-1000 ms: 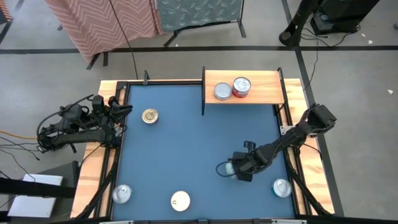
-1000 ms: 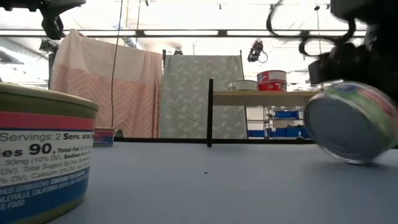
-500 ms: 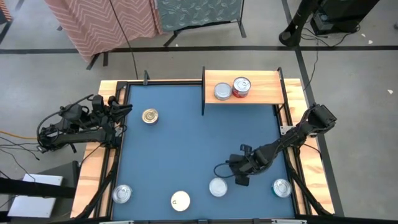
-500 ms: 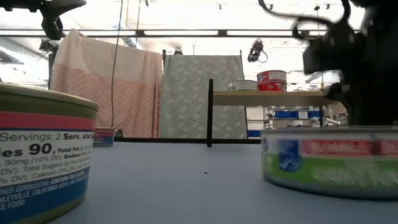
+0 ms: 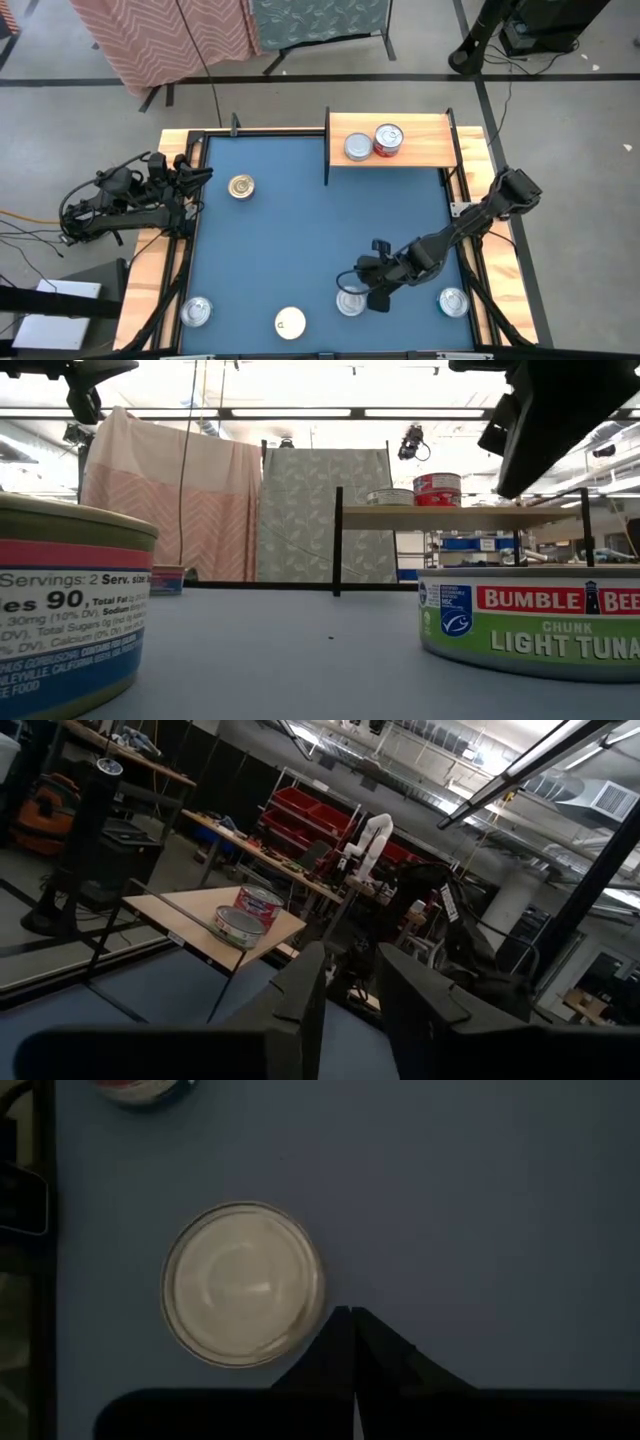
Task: Stack canned seafood by type on shelf
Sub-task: Stack the green tuna can on top of the white tuna can on the shelf
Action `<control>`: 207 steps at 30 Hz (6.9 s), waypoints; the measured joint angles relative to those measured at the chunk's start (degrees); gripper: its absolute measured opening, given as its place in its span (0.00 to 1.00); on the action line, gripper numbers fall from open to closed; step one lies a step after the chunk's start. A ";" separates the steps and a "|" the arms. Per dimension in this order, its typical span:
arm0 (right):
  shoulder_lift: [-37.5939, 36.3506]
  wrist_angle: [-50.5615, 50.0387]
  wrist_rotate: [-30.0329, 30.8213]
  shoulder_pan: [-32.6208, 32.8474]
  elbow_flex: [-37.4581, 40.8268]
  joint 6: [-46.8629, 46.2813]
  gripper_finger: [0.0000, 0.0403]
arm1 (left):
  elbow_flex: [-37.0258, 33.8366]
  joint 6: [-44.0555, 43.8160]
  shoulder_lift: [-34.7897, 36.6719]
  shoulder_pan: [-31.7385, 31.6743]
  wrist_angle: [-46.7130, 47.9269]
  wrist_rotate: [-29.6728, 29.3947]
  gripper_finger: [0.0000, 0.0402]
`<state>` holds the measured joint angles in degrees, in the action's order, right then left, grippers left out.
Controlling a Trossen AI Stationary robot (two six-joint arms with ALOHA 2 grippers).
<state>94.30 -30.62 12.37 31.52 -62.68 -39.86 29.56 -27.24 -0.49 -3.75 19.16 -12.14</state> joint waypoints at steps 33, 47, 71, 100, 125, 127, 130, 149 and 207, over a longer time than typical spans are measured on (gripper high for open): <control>5.95 7.59 -2.11 3.23 2.13 -8.59 0.01 | 0.00 1.14 -0.02 0.00 0.04 -0.09 0.24; 6.15 9.48 -0.83 2.79 2.34 -9.10 0.01 | 0.00 1.39 -0.02 0.00 0.02 -0.09 0.24; 8.46 8.90 -2.50 2.57 2.94 -8.11 0.01 | 0.00 1.46 -0.02 0.00 -0.11 -0.09 0.24; 6.00 -3.61 -3.44 -0.57 -1.73 -3.65 0.03 | 0.00 1.44 -0.02 0.00 -0.20 -0.08 0.24; -5.44 -4.42 3.27 -21.85 -2.96 -1.33 0.67 | 0.00 3.10 -0.02 0.01 -0.04 1.40 0.24; -4.15 -4.66 5.77 -22.59 -2.96 -4.33 0.66 | 0.00 3.12 -0.02 0.00 0.00 1.46 0.24; -2.94 -4.46 8.39 -23.25 -2.96 -7.60 0.63 | 0.00 3.17 -0.02 0.00 0.03 1.60 0.24; -4.08 6.14 4.11 -29.39 -8.01 3.56 0.60 | 0.00 3.86 -0.02 0.01 0.04 4.95 0.24; 8.36 -20.21 5.97 -17.62 -20.47 -28.58 0.78 | 0.00 6.03 0.00 0.02 -0.04 12.10 0.24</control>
<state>102.66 -50.83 18.34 13.89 -83.15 -68.44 29.56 -21.21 -0.49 -3.73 19.11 -0.04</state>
